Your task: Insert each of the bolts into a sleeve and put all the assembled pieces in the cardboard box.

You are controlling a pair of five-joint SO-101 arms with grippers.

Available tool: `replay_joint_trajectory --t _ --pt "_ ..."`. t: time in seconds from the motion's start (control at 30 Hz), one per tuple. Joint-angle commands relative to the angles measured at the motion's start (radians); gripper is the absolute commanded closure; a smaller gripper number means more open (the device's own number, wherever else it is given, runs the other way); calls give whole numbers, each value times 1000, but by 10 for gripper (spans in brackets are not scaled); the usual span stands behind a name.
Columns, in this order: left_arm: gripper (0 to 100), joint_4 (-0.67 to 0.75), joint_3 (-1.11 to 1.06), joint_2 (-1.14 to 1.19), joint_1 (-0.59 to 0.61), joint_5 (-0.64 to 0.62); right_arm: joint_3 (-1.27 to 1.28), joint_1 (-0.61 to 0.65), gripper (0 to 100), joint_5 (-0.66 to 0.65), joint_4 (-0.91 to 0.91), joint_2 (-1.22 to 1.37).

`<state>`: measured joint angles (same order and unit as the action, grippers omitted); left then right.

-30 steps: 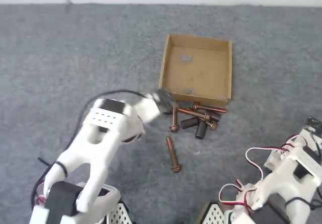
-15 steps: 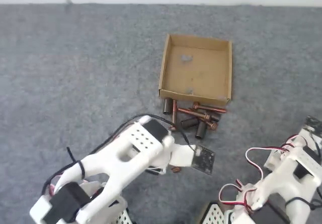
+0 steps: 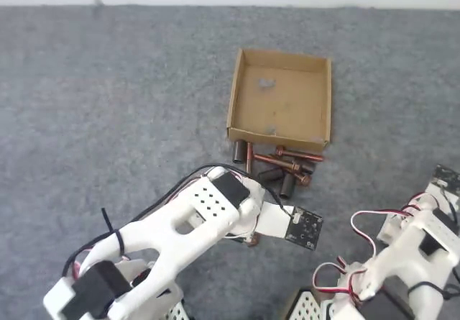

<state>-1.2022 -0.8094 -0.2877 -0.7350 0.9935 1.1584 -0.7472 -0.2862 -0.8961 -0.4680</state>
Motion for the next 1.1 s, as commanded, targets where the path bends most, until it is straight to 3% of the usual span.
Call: replay_joint_trajectory --t 0.0,0.6,1.07 --pt "884 18 -5 -3 -6 9 -32 1 981 -18 2 12" --pt "884 229 -117 40 -17 15 -32 2 982 -20 2 12" --pt "924 158 65 238 -35 12 -32 2 982 -63 2 12"
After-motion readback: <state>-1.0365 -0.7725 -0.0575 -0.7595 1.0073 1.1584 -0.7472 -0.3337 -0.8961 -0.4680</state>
